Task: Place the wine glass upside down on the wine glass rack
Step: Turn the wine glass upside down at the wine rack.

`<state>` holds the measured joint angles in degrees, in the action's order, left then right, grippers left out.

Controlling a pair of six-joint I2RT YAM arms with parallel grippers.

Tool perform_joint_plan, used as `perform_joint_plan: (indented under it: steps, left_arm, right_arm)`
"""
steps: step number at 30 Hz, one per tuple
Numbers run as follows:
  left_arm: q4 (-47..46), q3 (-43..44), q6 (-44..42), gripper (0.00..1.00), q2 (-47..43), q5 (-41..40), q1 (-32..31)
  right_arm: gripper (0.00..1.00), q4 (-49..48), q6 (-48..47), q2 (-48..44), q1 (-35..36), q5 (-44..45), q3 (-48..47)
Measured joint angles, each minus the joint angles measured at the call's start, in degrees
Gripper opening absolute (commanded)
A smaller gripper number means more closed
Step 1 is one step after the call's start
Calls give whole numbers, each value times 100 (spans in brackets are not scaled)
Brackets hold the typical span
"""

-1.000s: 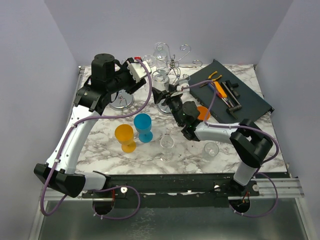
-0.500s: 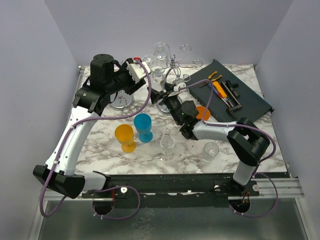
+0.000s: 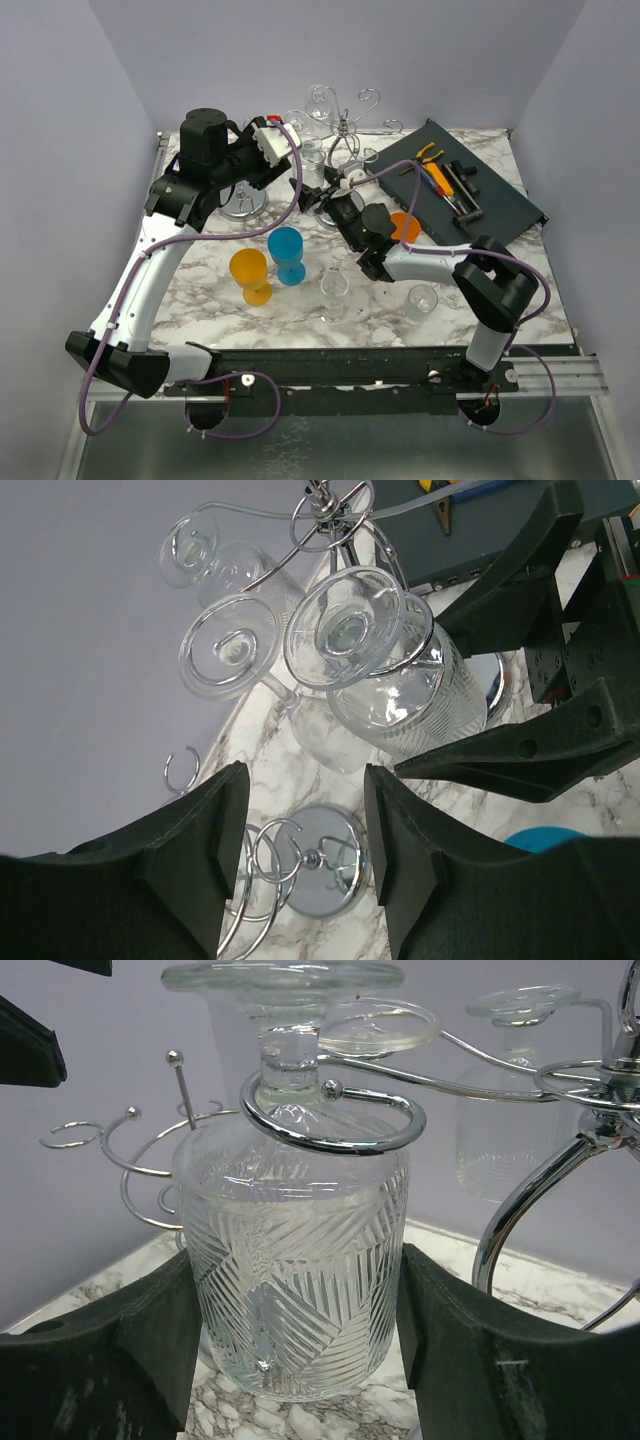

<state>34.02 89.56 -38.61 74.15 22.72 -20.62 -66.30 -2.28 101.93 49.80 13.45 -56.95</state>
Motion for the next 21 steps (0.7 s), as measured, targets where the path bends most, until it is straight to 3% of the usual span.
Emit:
perform_joint_plan:
  steps: [19, 21]
  left_arm:
    - [44, 181, 28, 54, 48, -439, 0]
    - [44, 181, 28, 54, 55, -466, 0]
  right_arm:
    - [1, -955, -98, -33, 46, 310, 743]
    - [11, -986, -94, -33, 50, 387, 743]
